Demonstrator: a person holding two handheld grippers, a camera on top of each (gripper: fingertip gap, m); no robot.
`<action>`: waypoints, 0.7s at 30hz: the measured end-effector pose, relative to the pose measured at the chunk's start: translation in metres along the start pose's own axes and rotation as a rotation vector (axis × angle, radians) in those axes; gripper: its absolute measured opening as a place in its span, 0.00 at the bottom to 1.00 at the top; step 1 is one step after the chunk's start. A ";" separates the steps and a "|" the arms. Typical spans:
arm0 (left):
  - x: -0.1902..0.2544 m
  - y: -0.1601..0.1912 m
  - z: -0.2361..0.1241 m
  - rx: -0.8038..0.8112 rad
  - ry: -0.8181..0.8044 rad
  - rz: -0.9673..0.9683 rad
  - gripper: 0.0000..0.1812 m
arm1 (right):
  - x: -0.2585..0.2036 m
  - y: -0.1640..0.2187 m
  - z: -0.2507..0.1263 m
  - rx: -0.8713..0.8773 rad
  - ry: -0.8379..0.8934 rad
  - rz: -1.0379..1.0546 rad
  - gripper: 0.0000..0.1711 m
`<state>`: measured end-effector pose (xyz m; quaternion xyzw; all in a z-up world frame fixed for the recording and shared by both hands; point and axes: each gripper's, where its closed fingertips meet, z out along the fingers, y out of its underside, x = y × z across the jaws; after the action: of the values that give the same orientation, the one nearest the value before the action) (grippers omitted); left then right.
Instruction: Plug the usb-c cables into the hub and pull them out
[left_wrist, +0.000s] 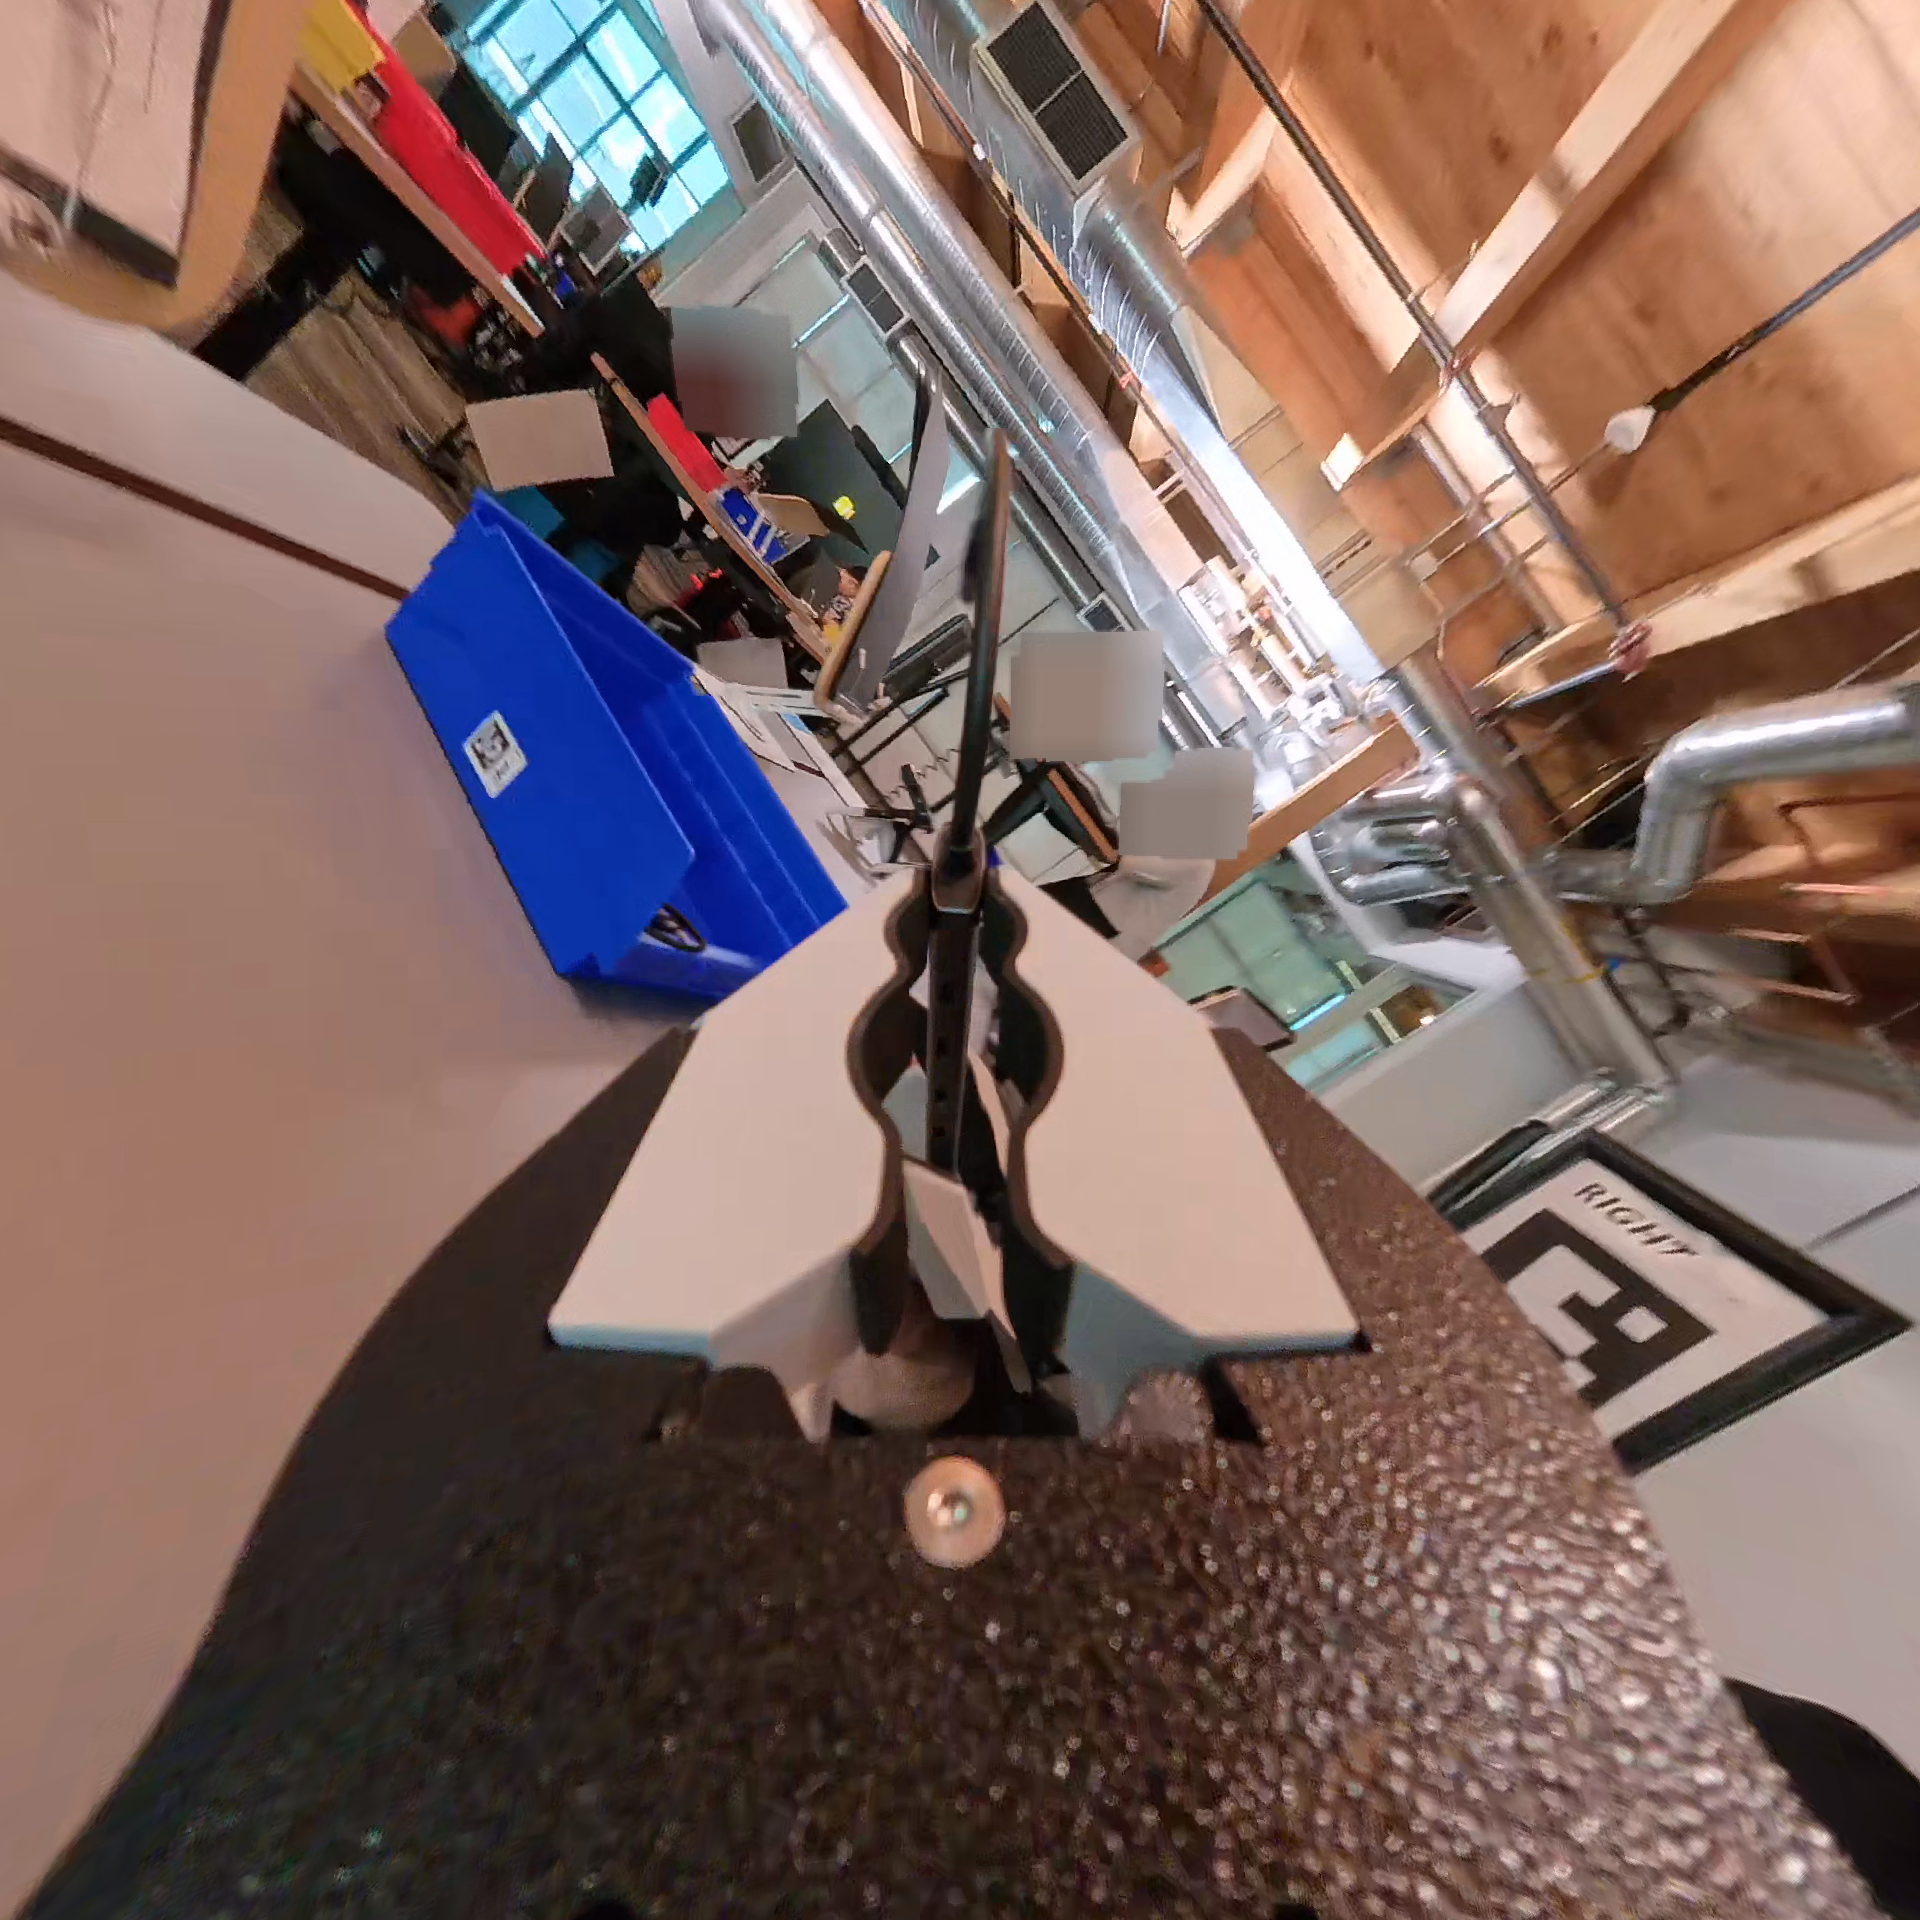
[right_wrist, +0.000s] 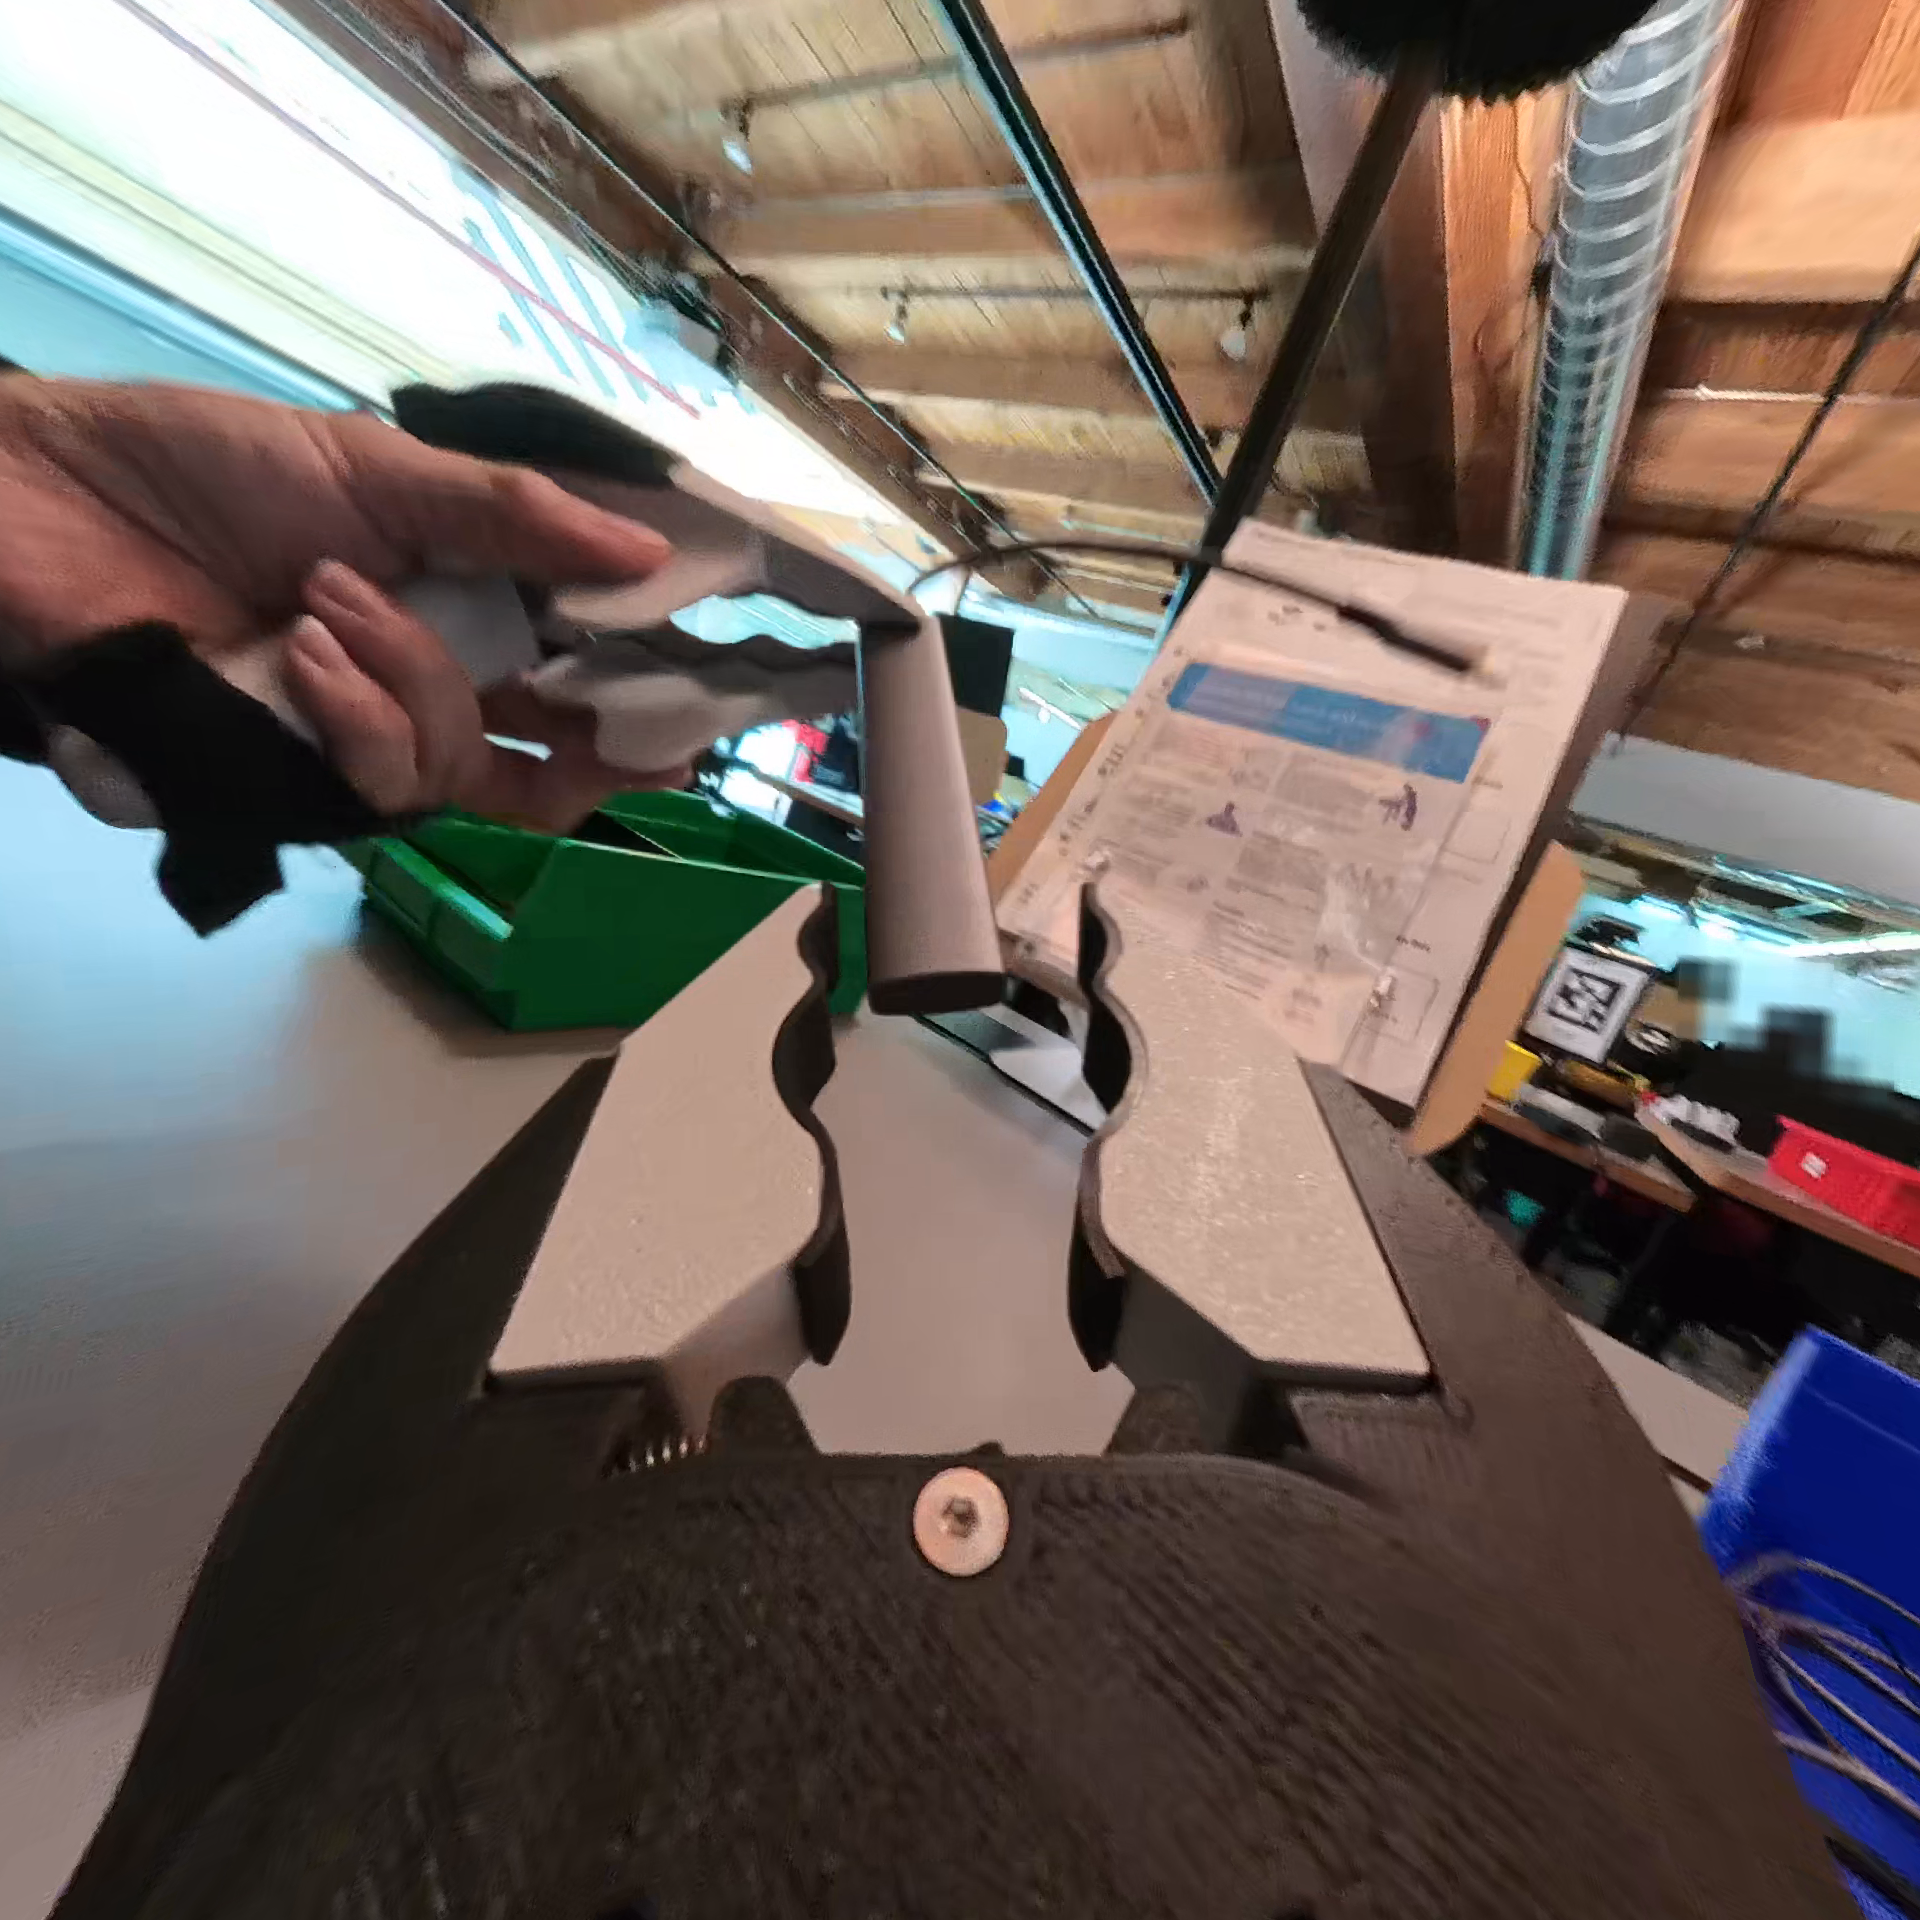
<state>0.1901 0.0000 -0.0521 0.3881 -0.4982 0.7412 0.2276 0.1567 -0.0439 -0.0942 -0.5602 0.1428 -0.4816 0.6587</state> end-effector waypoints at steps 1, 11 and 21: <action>-0.001 0.003 0.000 -0.005 0.011 -0.035 0.03 | -0.003 -0.002 0.000 0.013 -0.022 0.001 0.23; -0.033 0.013 0.000 -0.018 -0.086 -0.063 0.05 | -0.010 0.009 0.000 -0.009 -0.124 0.337 0.12; -0.015 0.003 -0.017 -0.080 -0.330 1.124 0.22 | 0.026 0.038 -0.005 -0.009 -0.050 0.832 0.12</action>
<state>0.1909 0.0147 -0.0697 0.1657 -0.6840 0.6585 -0.2664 0.1840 -0.0713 -0.1203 -0.4691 0.3433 -0.1600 0.7978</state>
